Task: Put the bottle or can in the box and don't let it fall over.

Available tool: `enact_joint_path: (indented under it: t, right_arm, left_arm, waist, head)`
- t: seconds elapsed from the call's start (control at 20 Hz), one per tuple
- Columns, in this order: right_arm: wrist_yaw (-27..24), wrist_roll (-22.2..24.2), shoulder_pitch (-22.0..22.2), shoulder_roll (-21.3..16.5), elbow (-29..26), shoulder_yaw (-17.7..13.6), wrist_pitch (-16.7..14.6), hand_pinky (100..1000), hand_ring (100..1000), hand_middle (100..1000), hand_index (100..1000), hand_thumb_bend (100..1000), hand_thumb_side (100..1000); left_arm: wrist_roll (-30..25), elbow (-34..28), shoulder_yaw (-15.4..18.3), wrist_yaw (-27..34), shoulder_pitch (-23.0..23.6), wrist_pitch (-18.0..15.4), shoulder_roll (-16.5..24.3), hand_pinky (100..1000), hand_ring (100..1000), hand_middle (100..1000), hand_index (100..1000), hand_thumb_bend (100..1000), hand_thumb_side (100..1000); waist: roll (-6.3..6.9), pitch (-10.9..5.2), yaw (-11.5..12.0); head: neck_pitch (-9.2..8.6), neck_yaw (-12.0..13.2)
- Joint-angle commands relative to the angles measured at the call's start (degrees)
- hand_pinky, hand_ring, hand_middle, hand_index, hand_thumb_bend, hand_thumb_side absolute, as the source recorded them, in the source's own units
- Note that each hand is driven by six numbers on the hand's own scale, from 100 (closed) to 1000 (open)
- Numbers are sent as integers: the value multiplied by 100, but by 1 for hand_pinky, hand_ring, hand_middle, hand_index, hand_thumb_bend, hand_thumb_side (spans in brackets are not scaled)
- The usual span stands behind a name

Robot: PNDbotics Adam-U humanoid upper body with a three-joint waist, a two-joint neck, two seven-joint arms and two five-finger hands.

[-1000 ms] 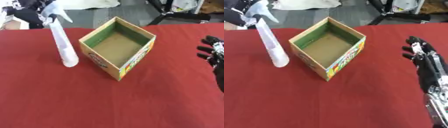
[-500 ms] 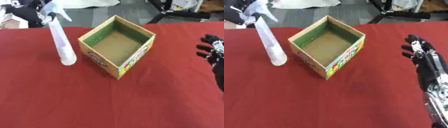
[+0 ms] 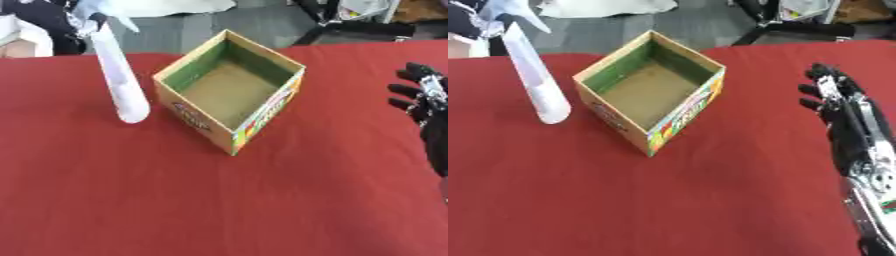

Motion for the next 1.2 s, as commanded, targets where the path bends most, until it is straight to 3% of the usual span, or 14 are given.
enact_joint_path:
  t: [0.05, 0.55, 1.2]
  right_arm:
    - [-44, 23, -40, -118, -49, -32, -9, 830, 825, 826, 850, 100, 665]
    - [-30, 27, -37, -148, -35, -40, -24, 831, 824, 826, 850, 100, 667]
    - [-23, 132, -230, -166, -39, 38, -33, 833, 825, 827, 849, 100, 675]
  left_arm:
    - [0, -57, 47, -30, -205, -9, 149, 448, 316, 398, 473, 100, 100]
    - [261, -18, 203, -139, -508, 66, 108, 447, 313, 394, 466, 100, 100]
    - [760, 126, 373, -313, -971, 113, -53, 441, 308, 388, 461, 100, 100]
  waist:
    - [7, -169, -13]
    - [102, -197, -32]
    - [303, -122, -201]
  head:
    - [52, -33]
    - [58, -78]
    - [-92, 66]
